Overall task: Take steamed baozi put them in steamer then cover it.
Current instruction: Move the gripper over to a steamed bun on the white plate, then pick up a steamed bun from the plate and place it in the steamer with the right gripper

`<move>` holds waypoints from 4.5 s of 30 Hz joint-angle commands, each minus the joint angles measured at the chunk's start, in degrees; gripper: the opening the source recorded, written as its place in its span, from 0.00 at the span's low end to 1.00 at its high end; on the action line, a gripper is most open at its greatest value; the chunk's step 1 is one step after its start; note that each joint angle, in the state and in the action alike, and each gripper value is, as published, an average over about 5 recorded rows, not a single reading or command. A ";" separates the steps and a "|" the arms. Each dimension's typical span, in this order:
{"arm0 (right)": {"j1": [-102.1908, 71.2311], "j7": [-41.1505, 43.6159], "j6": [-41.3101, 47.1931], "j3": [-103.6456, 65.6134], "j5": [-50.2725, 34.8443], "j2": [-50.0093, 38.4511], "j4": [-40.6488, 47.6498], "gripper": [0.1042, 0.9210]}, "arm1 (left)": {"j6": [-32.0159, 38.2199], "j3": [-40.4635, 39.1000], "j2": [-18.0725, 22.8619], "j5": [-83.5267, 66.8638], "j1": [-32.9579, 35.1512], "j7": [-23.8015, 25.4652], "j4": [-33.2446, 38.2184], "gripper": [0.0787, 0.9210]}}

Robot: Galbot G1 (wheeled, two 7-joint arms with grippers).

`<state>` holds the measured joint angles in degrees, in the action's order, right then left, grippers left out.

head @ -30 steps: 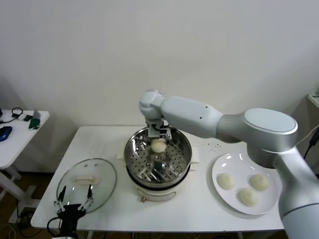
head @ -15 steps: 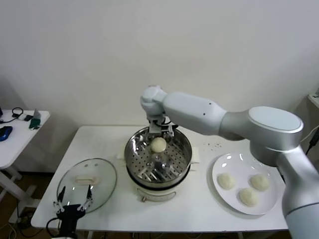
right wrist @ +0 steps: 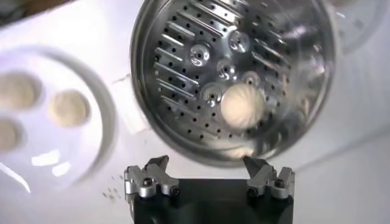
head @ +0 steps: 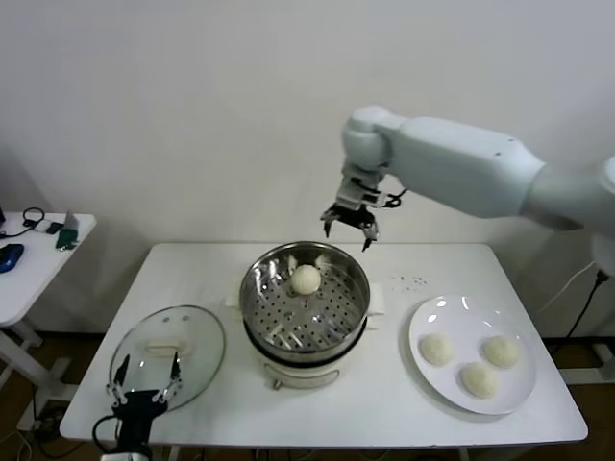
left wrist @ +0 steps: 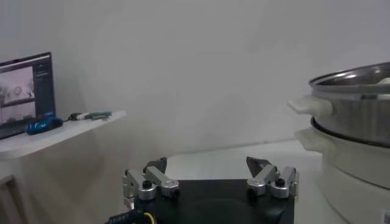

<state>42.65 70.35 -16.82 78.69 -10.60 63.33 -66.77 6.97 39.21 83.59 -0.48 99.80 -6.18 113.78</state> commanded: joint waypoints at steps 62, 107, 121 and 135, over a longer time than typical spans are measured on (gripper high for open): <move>-28.53 -18.97 35.05 0.86 -4.62 -22.98 -6.92 0.81 | 0.05 1.18 0.28 0.23 1.30 -0.15 -0.73 0.88; 11.30 -30.02 53.63 9.86 -47.74 -0.73 -21.99 0.71 | 0.29 -2.13 -0.48 2.45 3.97 0.71 3.41 0.88; -2.61 -31.96 54.33 8.26 -45.26 15.01 -12.69 0.71 | 0.29 -1.08 -1.97 1.91 5.14 0.80 4.21 0.88; -7.50 -29.26 51.81 10.37 -39.99 20.17 -4.60 0.71 | 0.16 -0.58 -2.78 1.68 5.12 0.71 3.86 0.88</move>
<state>38.51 40.66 35.31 88.47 -52.38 79.05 -75.79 7.21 38.55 81.17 1.24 104.85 -5.48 117.68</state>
